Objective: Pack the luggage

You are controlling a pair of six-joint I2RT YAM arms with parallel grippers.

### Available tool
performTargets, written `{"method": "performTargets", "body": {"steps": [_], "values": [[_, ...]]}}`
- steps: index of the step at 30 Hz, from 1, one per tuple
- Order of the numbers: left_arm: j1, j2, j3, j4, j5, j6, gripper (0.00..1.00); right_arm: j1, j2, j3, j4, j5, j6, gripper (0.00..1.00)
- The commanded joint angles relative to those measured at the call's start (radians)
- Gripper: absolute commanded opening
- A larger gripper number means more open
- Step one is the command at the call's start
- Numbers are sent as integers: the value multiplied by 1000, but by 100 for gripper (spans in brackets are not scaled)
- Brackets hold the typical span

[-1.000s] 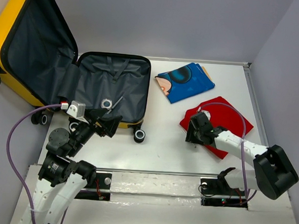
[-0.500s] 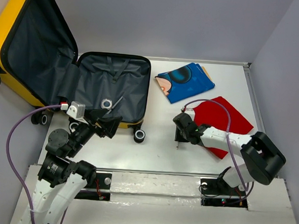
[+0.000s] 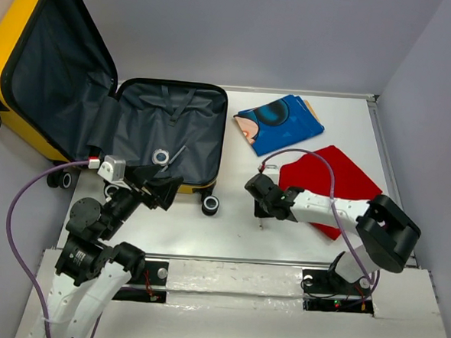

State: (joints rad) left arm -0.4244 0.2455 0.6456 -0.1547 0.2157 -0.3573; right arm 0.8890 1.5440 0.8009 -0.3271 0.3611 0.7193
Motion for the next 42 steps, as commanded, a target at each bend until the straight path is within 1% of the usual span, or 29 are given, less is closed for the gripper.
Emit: {"method": "performTargets", "body": {"steps": [1, 4, 7, 10, 12, 13, 14, 15, 18, 19, 22, 23, 24, 25, 26, 27, 29, 30, 31, 32, 33, 34, 35, 36, 37, 38, 39, 40, 42], "values": [[-4, -26, 17, 34, -41, -6, 99, 70, -139, 130, -9, -37, -70, 7], [-4, -32, 23, 17, -97, -34, 99, 70, -122, 257, 112, -115, -159, 7], [-4, -37, 31, 1, -147, -52, 99, 70, 3, 456, 210, -184, -228, 7], [-4, -37, 34, -6, -177, -61, 99, 70, 189, 680, 260, -246, -247, 7], [-2, -29, 35, -9, -194, -66, 99, 70, 336, 817, 237, -252, -253, 40], [-4, -23, 34, -12, -199, -65, 99, 70, 365, 924, 196, -223, -261, 55], [-4, -20, 32, -9, -196, -63, 99, 56, 379, 957, 175, -206, -258, 74], [-4, -15, 31, -9, -191, -62, 99, 19, 358, 942, 163, -212, -250, 78], [-7, -6, 25, 1, -156, -55, 99, -62, 233, 763, 207, -231, -193, 78], [-10, -5, 22, 4, -151, -52, 99, -93, 123, 606, 218, -212, -178, 78], [-20, 12, 20, 6, -130, -46, 99, -232, -59, 360, 243, -156, -109, 77], [-22, 30, 23, 7, -122, -46, 99, -269, -178, 216, 243, -148, -83, 77], [-24, 40, 28, 9, -102, -43, 99, -345, -241, 148, 240, -139, -72, 76], [-24, 67, 31, 17, -87, -46, 99, -381, -362, 38, 217, -101, -55, 76], [-25, 83, 35, 27, -72, -49, 99, -422, -419, 37, 201, -76, -52, 76], [-25, 99, 43, 47, -18, -57, 99, -517, -468, -45, 183, -51, -49, 78], [-27, 171, 49, 145, 61, -133, 98, -652, -536, -104, 143, -69, -72, 82], [-27, 202, 52, 211, 173, -175, 95, -729, -564, -123, 134, -112, -75, 83], [-30, 274, 36, 350, 236, -227, 89, -872, -570, -152, 131, -187, -84, 84], [-40, 312, 26, 412, 296, -338, 81, -939, -571, -163, 128, -218, -90, 87], [-65, 348, 17, 469, 301, -373, 80, -1000, -576, -167, 119, -247, -90, 91], [-107, 417, 32, 493, 265, -377, 79, -1092, -581, -170, 115, -257, -90, 92], [-161, 449, 52, 482, 210, -362, 79, -1123, -584, -172, 117, -225, -93, 94], [-288, 478, 77, 466, 76, -321, 79, -1148, -584, -173, 112, -190, -95, 98], [-413, 553, 159, 443, -40, -284, 79, -1203, -562, -164, 96, -147, -104, 100], [-466, 596, 192, 425, -94, -267, 80, -1228, -547, -160, 88, -139, -103, 100], [-467, 639, 192, 405, -137, -267, 81, -1257, -533, -158, 85, -140, -103, 100], [-547, 687, 244, 380, -177, -243, 82, -1286, -512, -160, 83, -168, -98, 100], [-592, 823, 304, 348, -271, -233, 83, -1346, -498, -178, 83, -180, -90, 100]]}}
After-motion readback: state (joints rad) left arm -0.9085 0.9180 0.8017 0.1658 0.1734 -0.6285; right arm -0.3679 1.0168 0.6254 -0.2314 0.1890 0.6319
